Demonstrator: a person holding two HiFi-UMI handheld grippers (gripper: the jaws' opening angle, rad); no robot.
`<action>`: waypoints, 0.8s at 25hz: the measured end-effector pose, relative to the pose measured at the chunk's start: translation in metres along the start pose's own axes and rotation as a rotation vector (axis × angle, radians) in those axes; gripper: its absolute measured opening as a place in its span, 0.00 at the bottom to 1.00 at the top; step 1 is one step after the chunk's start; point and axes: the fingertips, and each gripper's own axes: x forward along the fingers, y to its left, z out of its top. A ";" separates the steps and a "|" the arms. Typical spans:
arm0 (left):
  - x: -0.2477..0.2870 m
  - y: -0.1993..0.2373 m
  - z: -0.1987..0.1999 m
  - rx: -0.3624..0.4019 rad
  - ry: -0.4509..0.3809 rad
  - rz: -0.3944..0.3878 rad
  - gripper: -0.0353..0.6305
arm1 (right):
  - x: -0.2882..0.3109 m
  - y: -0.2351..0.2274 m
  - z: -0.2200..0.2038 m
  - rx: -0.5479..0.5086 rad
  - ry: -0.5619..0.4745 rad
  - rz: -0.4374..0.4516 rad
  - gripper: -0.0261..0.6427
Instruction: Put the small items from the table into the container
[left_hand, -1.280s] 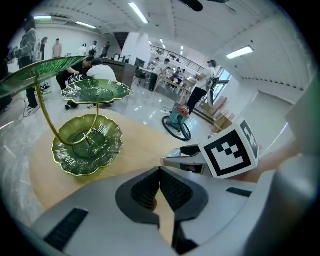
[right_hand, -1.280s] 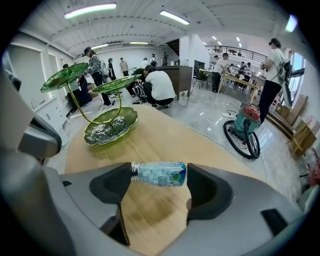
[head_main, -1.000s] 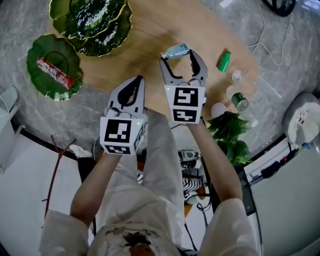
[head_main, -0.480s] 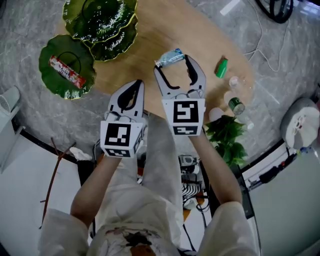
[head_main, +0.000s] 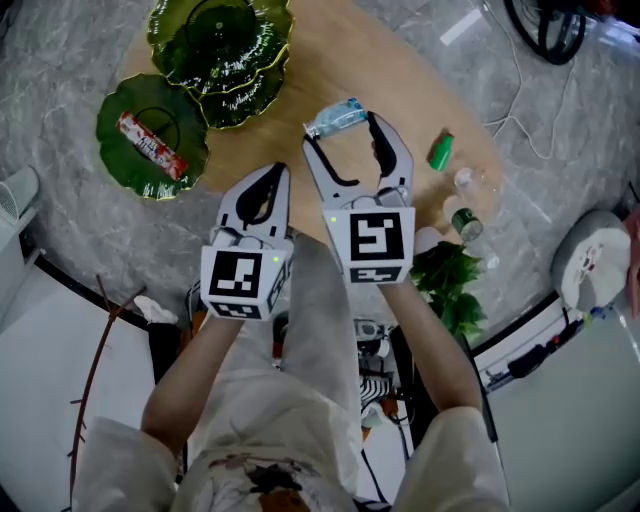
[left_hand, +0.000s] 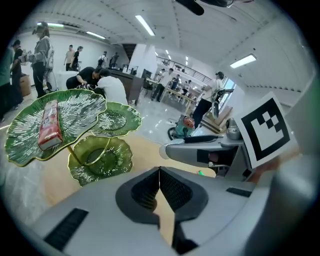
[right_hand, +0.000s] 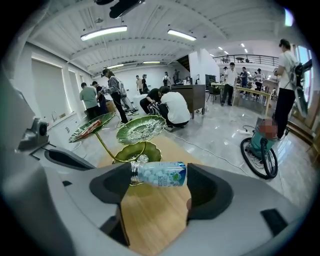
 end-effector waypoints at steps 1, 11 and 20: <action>-0.001 0.001 0.001 -0.004 -0.003 0.003 0.06 | 0.001 0.002 0.004 -0.006 -0.009 0.004 0.58; -0.003 0.009 0.013 -0.048 -0.033 0.027 0.06 | 0.016 0.026 0.039 -0.059 -0.048 0.063 0.58; -0.005 0.017 0.017 -0.087 -0.050 0.038 0.06 | 0.035 0.048 0.071 -0.148 -0.101 0.115 0.58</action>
